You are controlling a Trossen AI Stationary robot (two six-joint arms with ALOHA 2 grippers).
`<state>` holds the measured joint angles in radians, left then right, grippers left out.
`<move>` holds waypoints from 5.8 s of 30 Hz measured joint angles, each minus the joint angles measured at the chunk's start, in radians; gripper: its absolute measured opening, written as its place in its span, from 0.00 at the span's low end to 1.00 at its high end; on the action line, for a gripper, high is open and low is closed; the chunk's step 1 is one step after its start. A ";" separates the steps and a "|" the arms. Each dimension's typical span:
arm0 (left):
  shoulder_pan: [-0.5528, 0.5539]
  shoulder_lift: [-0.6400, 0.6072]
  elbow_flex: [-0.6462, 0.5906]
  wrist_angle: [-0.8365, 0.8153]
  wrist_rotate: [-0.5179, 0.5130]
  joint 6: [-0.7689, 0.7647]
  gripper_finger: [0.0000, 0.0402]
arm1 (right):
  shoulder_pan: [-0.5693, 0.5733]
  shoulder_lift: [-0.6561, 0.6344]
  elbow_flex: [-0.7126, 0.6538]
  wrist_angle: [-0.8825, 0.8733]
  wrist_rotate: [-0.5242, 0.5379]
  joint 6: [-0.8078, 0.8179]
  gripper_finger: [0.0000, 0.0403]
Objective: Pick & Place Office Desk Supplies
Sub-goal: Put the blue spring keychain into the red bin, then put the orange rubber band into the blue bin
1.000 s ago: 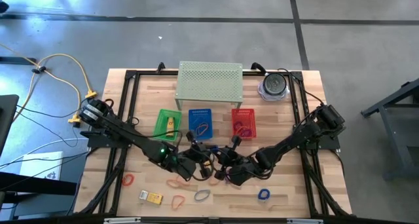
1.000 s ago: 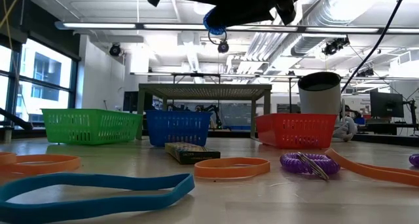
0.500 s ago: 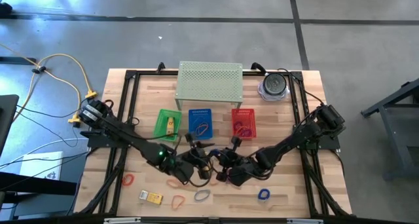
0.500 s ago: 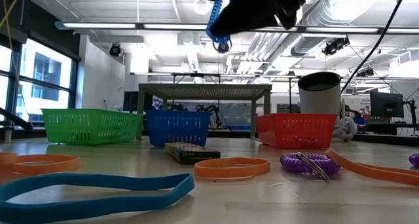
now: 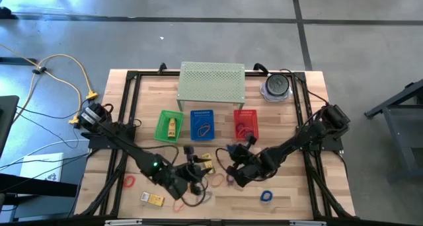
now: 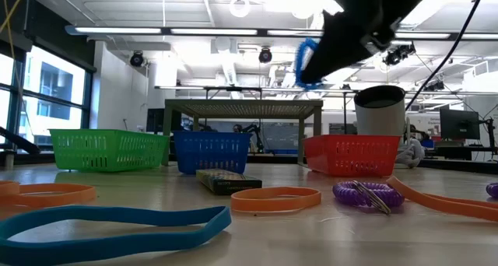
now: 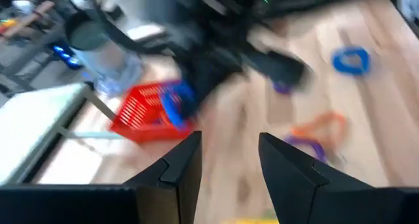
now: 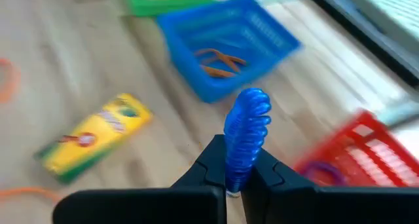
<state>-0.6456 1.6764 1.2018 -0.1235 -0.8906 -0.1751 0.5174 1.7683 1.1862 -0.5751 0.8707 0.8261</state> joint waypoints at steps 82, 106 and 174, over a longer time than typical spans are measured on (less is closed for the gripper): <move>-0.099 -0.051 -0.114 -0.644 0.707 -0.400 0.36 | 0.060 -0.224 -0.085 0.018 -0.232 0.136 0.55; -0.165 -0.019 -0.218 -0.386 0.559 -0.479 0.36 | 0.159 -0.218 -0.086 0.076 -0.125 0.277 0.55; 0.641 -0.195 -0.151 -0.301 0.826 0.055 0.00 | 0.127 -0.092 -0.086 0.473 -0.317 -0.559 0.55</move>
<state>-0.0042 1.4814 1.0506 -0.4241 -0.0643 -0.1205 0.6447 1.6768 1.1000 -0.1024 0.5535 0.2670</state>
